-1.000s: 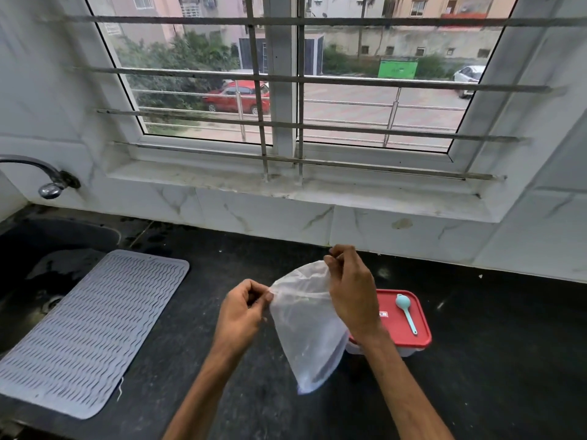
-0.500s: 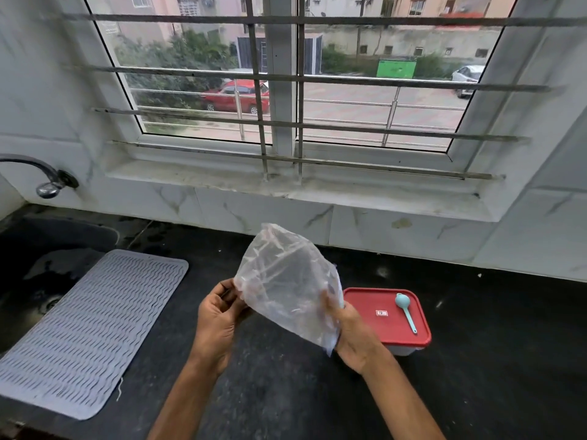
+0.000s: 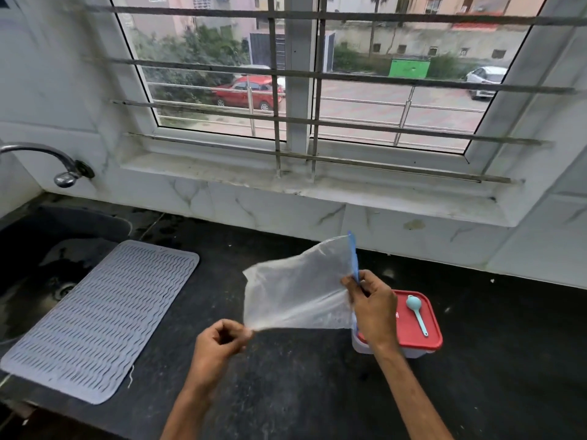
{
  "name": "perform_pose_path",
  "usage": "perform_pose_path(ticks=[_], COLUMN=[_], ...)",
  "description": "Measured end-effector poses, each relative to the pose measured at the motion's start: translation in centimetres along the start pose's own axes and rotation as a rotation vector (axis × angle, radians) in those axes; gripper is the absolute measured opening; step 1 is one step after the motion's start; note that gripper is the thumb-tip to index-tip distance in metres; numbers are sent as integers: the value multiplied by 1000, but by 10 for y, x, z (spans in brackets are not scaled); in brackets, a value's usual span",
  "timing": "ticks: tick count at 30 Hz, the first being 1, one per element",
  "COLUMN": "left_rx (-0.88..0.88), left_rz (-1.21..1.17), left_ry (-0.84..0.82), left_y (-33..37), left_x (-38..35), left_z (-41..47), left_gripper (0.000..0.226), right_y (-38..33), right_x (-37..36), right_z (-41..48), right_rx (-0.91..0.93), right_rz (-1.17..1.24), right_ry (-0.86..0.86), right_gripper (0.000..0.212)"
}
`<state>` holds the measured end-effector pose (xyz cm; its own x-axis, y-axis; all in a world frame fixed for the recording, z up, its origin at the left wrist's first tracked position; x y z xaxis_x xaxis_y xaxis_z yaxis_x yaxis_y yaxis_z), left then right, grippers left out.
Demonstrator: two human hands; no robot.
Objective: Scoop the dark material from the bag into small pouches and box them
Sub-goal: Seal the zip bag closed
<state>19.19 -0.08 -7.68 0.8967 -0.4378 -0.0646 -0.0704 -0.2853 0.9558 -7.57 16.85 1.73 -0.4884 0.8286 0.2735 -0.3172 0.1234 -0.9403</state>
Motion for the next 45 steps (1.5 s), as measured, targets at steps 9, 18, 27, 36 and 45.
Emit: perform_pose_path(ticks=[9, 18, 27, 36, 45], left_rx=[-416, -332, -274, -263, -444], left_rz=[318, 102, -78, -194, 6], left_ry=[-216, -262, -52, -2, -107], left_y=[153, 132, 113, 110, 127], left_x=[-52, -88, -57, -39, -43], left_z=[-17, -16, -11, -13, -19], left_gripper=[41, 7, 6, 16, 16], right_y=[-51, -61, -58, -57, -47], right_x=[-38, -48, -27, -20, -22], right_z=[8, 12, 13, 6, 11], right_rx=[193, 146, 90, 115, 132], right_rz=[-328, -293, -161, -74, -398], right_ry=[-728, -746, -508, -605, -688], right_gripper=[6, 21, 20, 17, 8])
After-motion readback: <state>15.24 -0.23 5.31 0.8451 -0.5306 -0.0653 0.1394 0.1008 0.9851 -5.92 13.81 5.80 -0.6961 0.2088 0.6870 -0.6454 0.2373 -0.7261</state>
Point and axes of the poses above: each hand's wrist, its own z-axis towards the middle knuckle, its own x-axis out of the back of the hand, y = z × x, the point moved 9 cm from there along z, towards the middle knuckle, and after that the axes turned 4 degrees about -z, right-handed, at the moved point
